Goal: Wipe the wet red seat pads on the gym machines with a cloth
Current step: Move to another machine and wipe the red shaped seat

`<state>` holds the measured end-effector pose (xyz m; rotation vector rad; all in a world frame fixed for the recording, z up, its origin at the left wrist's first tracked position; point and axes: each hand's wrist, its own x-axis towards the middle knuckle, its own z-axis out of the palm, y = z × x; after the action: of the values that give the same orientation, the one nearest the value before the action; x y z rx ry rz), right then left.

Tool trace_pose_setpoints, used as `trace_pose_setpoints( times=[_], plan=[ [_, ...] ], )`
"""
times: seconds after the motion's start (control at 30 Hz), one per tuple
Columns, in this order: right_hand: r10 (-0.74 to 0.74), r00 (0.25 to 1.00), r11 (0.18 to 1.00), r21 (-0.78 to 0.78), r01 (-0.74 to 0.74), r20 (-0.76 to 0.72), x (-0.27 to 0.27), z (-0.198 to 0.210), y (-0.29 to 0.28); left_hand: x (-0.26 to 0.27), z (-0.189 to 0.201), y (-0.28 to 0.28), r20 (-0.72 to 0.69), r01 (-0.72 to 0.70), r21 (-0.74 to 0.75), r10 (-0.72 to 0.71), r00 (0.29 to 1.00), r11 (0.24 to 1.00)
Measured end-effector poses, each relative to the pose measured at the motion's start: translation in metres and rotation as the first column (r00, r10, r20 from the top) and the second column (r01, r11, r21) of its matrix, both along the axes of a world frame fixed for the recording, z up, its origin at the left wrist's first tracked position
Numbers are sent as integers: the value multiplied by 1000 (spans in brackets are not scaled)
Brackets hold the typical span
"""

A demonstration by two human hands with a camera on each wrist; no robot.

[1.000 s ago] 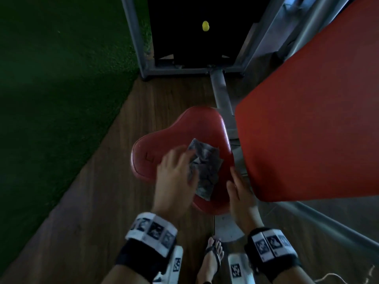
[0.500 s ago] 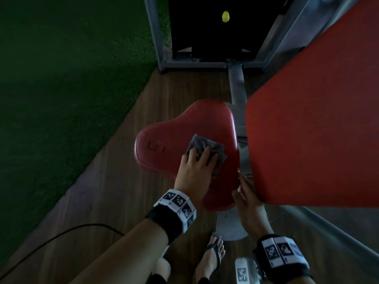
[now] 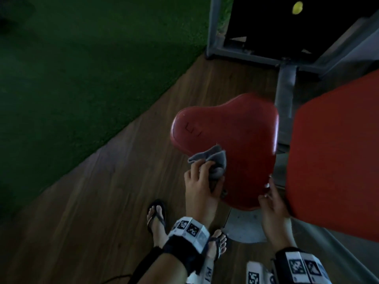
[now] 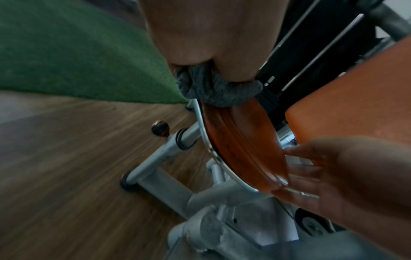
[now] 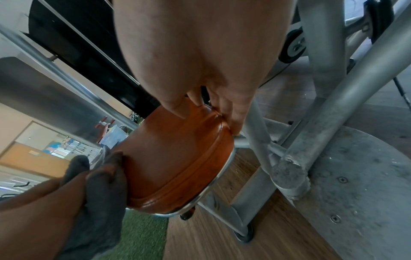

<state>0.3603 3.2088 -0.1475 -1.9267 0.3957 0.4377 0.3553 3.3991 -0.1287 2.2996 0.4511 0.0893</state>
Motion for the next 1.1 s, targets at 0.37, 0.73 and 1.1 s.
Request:
trace_pose_setpoints(
  times=[0.37, 0.73, 1.1],
  plan=[
    [-12, 1000, 999, 33, 11, 18, 3, 4, 1, -8, -3, -12, -32, -227, -353, 231, 972, 908],
    [101, 994, 992, -83, -97, 45, 6, -5, 4, -12, -12, -25, -21, -342, -373, 361, 932, 862],
    [130, 991, 984, -127, -124, 42, 5, -5, 3, 13, -14, -13, 40, -419, -377, 466, 884, 826]
  ],
)
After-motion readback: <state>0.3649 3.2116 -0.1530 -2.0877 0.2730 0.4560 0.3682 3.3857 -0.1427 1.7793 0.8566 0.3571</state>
